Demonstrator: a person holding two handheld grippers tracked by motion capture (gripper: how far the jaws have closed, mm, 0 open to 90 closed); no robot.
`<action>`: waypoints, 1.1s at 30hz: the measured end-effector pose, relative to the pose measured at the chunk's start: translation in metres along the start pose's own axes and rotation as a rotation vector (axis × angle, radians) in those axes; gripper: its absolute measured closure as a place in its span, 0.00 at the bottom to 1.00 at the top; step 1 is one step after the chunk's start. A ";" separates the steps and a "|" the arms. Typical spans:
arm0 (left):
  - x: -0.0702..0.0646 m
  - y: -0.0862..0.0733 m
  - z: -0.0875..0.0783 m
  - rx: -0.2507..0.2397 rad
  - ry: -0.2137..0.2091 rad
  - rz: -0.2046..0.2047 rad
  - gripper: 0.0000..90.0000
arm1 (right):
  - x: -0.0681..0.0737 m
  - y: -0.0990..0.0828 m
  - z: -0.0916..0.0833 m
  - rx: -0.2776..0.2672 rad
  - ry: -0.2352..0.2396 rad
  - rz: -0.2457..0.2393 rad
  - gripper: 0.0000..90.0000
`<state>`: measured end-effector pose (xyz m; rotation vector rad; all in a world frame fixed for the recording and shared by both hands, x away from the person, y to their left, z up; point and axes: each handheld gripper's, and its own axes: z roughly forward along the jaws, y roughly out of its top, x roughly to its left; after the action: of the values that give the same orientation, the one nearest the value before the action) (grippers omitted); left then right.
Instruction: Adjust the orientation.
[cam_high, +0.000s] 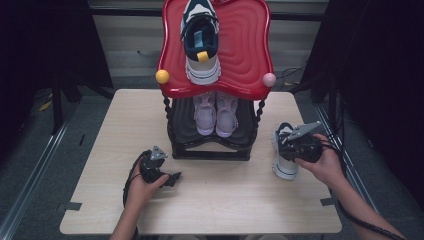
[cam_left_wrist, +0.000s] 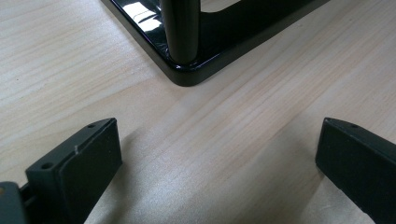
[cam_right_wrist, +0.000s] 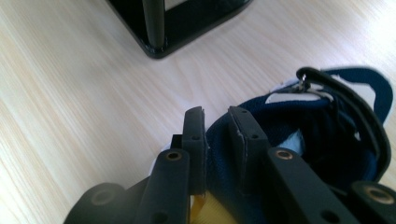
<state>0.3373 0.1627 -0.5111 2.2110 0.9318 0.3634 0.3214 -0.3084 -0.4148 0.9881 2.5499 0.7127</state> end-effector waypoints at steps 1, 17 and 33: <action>0.000 0.000 0.000 0.000 0.000 0.000 0.00 | 0.001 0.003 0.000 0.000 0.000 0.001 0.86; 0.000 0.000 0.000 0.000 -0.001 0.000 0.00 | 0.008 0.017 0.001 0.069 0.117 -0.005 0.59; 0.000 0.000 0.000 0.000 0.000 0.000 0.00 | 0.015 0.014 -0.003 0.156 0.150 -0.087 0.77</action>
<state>0.3373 0.1627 -0.5111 2.2109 0.9317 0.3633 0.3168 -0.2899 -0.4058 0.8948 2.7960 0.5920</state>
